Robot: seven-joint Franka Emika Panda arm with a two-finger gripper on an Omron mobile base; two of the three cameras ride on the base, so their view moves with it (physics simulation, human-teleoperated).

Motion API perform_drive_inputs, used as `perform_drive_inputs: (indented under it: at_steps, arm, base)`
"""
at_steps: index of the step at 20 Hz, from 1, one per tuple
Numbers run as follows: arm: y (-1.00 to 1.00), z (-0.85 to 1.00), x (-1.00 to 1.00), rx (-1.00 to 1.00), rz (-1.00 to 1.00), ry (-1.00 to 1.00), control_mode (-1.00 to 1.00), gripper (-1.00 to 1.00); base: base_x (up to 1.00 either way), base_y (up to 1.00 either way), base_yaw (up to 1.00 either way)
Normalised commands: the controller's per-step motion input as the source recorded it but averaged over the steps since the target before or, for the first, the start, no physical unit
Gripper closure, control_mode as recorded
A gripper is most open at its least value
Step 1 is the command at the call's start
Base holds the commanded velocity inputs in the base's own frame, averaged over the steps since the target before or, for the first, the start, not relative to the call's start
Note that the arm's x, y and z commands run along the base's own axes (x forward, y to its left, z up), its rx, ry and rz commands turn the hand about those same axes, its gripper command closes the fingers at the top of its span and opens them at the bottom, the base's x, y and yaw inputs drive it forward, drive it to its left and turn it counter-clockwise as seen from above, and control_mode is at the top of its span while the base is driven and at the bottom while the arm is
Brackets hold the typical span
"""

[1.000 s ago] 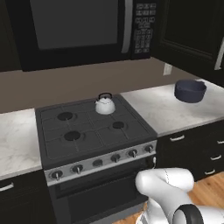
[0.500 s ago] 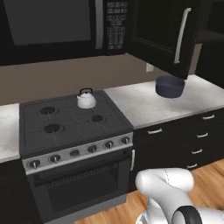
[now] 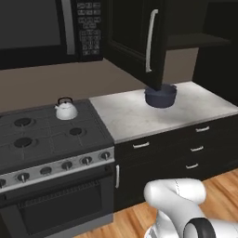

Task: Pick the kettle from the cabinet and place it on a stove burner. Then pick the pot from the counter and place it on another stove burner. Finally, turn both burners on.

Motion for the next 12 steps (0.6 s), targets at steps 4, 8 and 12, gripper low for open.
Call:
perform_drive_inputs:
  at_steps: [4,8,12]
  arm:
    - [0.0,0.0,0.0,0.0,0.0,0.0,1.0,-1.0]
    - [0.0,0.0,0.0,0.0,0.0,0.0,1.0,-1.0]
    - [0.0,0.0,0.0,0.0,0.0,0.0,1.0,-1.0]
  base:
    - [0.09,-0.51,0.04]
    - [0.27,-0.43,0.09]
    - [0.4,-0.38,0.12]
